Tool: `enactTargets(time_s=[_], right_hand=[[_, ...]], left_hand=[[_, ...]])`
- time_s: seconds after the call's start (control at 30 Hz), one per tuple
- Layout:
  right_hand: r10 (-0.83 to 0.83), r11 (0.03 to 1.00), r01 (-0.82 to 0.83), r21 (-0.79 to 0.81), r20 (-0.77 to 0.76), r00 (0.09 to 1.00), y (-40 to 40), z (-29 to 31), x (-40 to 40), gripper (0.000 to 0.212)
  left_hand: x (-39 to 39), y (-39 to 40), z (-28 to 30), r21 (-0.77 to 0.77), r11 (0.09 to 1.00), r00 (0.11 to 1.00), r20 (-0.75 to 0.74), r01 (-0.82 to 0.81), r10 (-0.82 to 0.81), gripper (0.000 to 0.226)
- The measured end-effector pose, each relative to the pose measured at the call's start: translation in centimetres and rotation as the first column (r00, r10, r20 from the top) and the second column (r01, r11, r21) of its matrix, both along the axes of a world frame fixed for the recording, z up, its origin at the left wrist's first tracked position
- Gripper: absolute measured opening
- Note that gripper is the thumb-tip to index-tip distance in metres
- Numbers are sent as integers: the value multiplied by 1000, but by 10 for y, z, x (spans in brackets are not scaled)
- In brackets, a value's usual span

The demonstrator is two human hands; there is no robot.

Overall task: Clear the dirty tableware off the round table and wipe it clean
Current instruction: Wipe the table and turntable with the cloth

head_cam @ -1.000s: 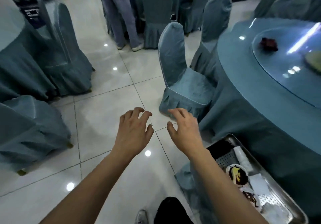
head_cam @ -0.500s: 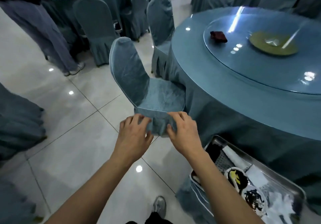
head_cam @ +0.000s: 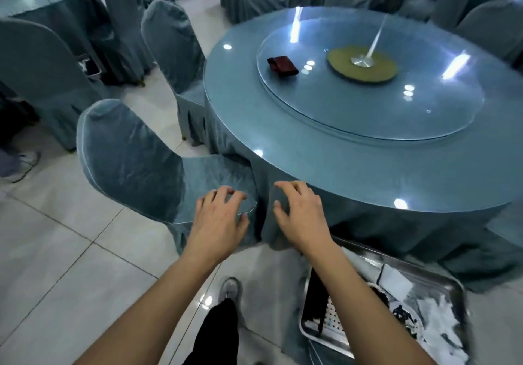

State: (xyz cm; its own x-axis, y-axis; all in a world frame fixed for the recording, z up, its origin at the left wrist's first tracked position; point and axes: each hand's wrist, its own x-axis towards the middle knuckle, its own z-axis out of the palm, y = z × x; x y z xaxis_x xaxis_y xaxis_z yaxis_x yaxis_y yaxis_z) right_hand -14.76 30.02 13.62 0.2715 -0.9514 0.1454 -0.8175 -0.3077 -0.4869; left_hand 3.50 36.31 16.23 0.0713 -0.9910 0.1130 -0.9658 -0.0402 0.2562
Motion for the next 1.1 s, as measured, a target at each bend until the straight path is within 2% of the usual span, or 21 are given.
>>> enactTargets(time_s=[0.27, 0.57, 0.87, 1.1], right_hand=[[-153, 988, 153, 22, 9, 988, -116, 0, 39, 39], [-255, 965, 255, 60, -18, 967, -231, -9, 42, 40], [-186, 981, 188, 37, -55, 981, -423, -26, 35, 40], [-30, 996, 40, 86, -112, 993, -616, -51, 28, 43]], left_hand=[[44, -150, 1, -24, 990, 990, -17, 139, -140, 35], [59, -283, -10, 7, 972, 971, -30, 236, -236, 35], [52, -435, -38, 106, 974, 980, 4, 199, -201, 37], [29, -557, -69, 170, 970, 984, 7, 172, -175, 35]])
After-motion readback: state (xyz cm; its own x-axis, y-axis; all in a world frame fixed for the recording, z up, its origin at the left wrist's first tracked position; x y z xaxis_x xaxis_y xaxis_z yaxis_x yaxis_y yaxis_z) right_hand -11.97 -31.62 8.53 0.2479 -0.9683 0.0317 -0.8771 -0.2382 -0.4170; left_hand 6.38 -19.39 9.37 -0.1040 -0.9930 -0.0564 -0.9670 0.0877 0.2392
